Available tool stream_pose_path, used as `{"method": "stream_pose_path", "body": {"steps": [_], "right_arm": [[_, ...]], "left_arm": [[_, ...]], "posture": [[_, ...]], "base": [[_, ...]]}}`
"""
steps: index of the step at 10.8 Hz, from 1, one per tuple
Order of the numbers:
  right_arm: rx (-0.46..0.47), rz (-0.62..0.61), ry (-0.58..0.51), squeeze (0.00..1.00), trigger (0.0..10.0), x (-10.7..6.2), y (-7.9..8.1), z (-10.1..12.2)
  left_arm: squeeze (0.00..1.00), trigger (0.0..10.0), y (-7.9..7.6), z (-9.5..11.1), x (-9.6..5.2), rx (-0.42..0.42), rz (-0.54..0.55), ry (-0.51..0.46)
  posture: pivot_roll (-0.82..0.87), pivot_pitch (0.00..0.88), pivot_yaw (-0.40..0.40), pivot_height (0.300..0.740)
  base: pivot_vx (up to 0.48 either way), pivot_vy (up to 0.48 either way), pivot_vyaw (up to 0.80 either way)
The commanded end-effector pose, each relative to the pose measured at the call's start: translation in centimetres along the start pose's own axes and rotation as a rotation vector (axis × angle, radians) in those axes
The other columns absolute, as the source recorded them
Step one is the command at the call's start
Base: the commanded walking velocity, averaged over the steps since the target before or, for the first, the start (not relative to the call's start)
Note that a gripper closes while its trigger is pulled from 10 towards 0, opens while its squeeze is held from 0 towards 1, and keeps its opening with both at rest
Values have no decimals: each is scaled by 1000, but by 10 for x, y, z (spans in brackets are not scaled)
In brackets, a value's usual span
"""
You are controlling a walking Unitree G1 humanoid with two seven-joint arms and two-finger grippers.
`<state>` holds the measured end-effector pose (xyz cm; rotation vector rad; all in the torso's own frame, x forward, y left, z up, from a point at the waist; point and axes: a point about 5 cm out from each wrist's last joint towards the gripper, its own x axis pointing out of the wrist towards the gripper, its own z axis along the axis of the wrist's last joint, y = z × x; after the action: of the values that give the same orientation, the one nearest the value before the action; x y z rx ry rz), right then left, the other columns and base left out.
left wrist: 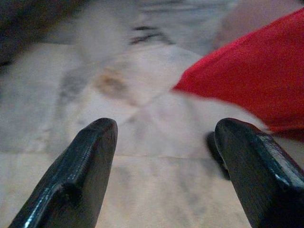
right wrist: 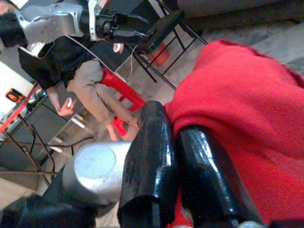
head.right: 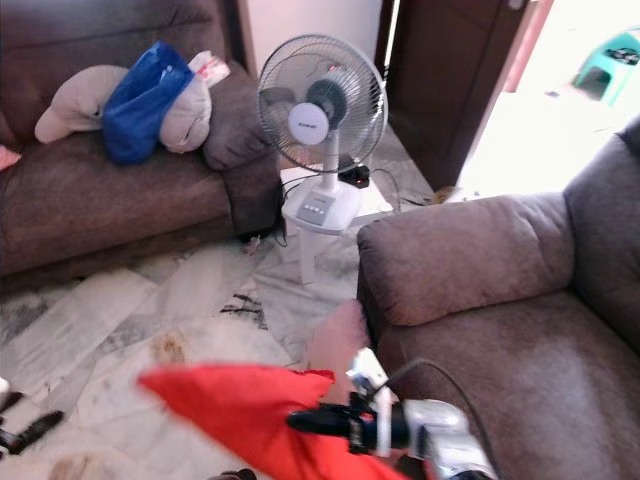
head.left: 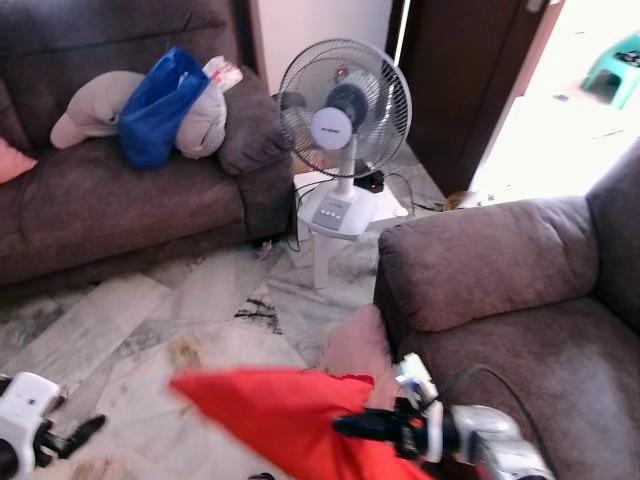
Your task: Move the pillow to the sofa from floor
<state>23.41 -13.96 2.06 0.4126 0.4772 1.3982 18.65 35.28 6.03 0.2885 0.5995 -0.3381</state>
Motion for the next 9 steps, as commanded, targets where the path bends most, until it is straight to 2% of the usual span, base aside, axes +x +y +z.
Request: {"method": "stream_pose_path", "body": {"steps": [1, 2, 3, 5, 6, 7, 8, 9], "right_arm": [[-90, 95, -53, 0, 10000, 4, 5, 20], [-97, 103, -51, 0, 10000, 3, 7, 21], [-106, 112, -57, 0, 10000, 2, 8, 23], [-111, 118, -62, 0, 10000, 1, 8, 24], [-114, 123, -63, 0, 10000, 0, 10, 27], [-115, 124, -62, 0, 10000, -1, 10, 27], [-114, 121, -54, 0, 10000, -2, 10, 27], [-113, 116, -53, 0, 10000, -3, 10, 26]], "left_arm": [[0, 10000, 0, -6, -3, -16, -45, 33], [0, 10000, 1, -7, -3, -36, -49, 30], [0, 10000, -4, -10, -1, -90, -126, 41], [0, 10000, -26, -22, 4, -142, -305, 95], [0, 10000, -30, -32, 9, -156, -310, 132], [0, 10000, -34, -38, 11, -135, -326, 174], [0, 10000, -31, -44, 16, 38, -270, 273], [0, 10000, -19, -31, 27, 89, -95, 212]], "posture": [[217, 108, 24, 740], [215, 111, 24, 740], [210, 112, 24, 740], [203, 117, 23, 740], [195, 122, 20, 740], [192, 126, 16, 740], [190, 127, 14, 740], [189, 127, 14, 740]], "base": [[0, 0, 0], [0, 0, 0], [0, 0, 0], [0, 0, 0], [0, 0, 0], [0, 0, 0], [0, 0, 0], [0, 0, 0]]}}
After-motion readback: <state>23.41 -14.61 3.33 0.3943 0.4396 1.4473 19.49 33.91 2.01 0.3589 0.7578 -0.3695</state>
